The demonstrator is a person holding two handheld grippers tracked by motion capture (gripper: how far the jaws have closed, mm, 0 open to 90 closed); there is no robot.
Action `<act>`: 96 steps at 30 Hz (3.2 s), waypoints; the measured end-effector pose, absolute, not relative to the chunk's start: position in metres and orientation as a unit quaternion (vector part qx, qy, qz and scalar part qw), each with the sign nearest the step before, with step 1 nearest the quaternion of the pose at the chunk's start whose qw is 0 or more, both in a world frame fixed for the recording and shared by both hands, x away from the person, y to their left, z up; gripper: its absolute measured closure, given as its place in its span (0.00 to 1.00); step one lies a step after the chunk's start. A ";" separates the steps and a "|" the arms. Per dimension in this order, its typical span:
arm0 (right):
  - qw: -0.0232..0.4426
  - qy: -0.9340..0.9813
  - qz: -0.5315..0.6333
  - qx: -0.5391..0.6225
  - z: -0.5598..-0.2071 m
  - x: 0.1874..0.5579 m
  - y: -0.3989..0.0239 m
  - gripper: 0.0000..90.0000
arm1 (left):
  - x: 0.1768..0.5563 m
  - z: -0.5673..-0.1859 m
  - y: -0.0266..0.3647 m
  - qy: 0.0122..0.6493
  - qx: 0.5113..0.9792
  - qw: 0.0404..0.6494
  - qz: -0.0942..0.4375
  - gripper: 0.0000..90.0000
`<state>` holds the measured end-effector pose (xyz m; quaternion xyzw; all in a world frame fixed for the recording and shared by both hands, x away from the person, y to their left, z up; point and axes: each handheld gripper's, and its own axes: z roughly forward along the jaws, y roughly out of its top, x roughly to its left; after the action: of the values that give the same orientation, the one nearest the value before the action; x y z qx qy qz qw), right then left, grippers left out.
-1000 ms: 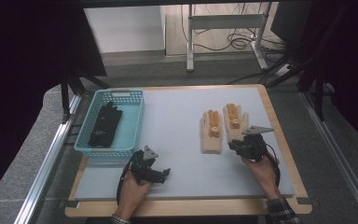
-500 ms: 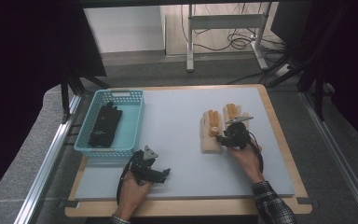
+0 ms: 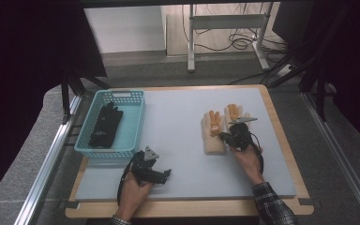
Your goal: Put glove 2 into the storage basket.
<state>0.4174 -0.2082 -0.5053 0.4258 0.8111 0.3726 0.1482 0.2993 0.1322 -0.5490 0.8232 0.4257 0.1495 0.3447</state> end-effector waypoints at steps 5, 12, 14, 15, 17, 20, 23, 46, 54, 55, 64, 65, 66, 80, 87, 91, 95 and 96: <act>0.184 0.813 0.369 0.412 -0.477 0.410 -0.216 0.96 | 0.299 -0.549 0.132 0.425 0.824 0.343 0.149 0.02; 0.206 0.822 0.362 0.388 -0.460 0.397 -0.207 0.96 | 0.299 -0.549 0.132 0.424 0.824 0.343 0.149 0.02; 0.195 0.829 0.365 0.377 -0.463 0.392 -0.198 0.96 | 0.299 -0.549 0.132 0.424 0.825 0.343 0.149 0.02; 0.190 0.831 0.367 0.372 -0.465 0.390 -0.193 0.96 | 0.299 -0.549 0.132 0.424 0.825 0.343 0.149 0.02; 0.180 0.836 0.374 0.359 -0.466 0.386 -0.183 0.95 | 0.299 -0.549 0.133 0.424 0.825 0.343 0.149 0.02; 0.169 0.844 0.376 0.344 -0.468 0.381 -0.168 0.95 | 0.299 -0.549 0.133 0.424 0.825 0.343 0.150 0.02; 0.149 0.852 0.383 0.324 -0.470 0.377 -0.152 0.93 | 0.299 -0.549 0.132 0.424 0.824 0.344 0.150 0.02; 0.221 0.817 0.343 0.407 -0.490 0.419 -0.243 0.64 | 0.299 -0.549 0.132 0.425 0.823 0.345 0.150 0.02; 0.242 0.812 0.338 0.409 -0.500 0.440 -0.261 0.52 | 0.299 -0.549 0.132 0.425 0.823 0.345 0.149 0.02; 0.244 0.812 0.339 0.408 -0.501 0.444 -0.261 0.50 | 0.299 -0.549 0.132 0.425 0.823 0.345 0.150 0.02; 0.226 0.813 0.348 0.407 -0.517 0.470 -0.259 0.38 | 0.299 -0.549 0.132 0.426 0.823 0.346 0.150 0.02; 0.224 0.814 0.348 0.408 -0.519 0.471 -0.258 0.39 | 0.299 -0.549 0.132 0.426 0.823 0.345 0.150 0.02; 0.224 0.814 0.348 0.408 -0.519 0.471 -0.258 0.39 | 0.299 -0.549 0.132 0.426 0.823 0.345 0.150 0.02; 0.226 0.795 0.377 0.418 -0.501 0.455 -0.260 0.69 | 0.299 -0.549 0.132 0.426 0.823 0.346 0.150 0.02; 0.229 0.792 0.399 0.402 -0.480 0.434 -0.255 0.69 | 0.299 -0.549 0.132 0.426 0.823 0.345 0.150 0.02; 0.227 0.792 0.408 0.393 -0.471 0.425 -0.251 0.69 | 0.299 -0.549 0.132 0.425 0.824 0.344 0.150 0.02; 0.210 0.793 0.429 0.378 -0.455 0.406 -0.240 0.69 | 0.299 -0.549 0.132 0.424 0.824 0.343 0.150 0.02; 0.206 0.793 0.432 0.376 -0.453 0.403 -0.238 0.69 | 0.299 -0.549 0.132 0.425 0.824 0.344 0.149 0.02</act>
<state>0.4032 -0.2377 -0.4526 0.3759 0.7932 0.4324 0.2065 0.2993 0.1324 -0.5489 0.8242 0.4246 0.1495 0.3436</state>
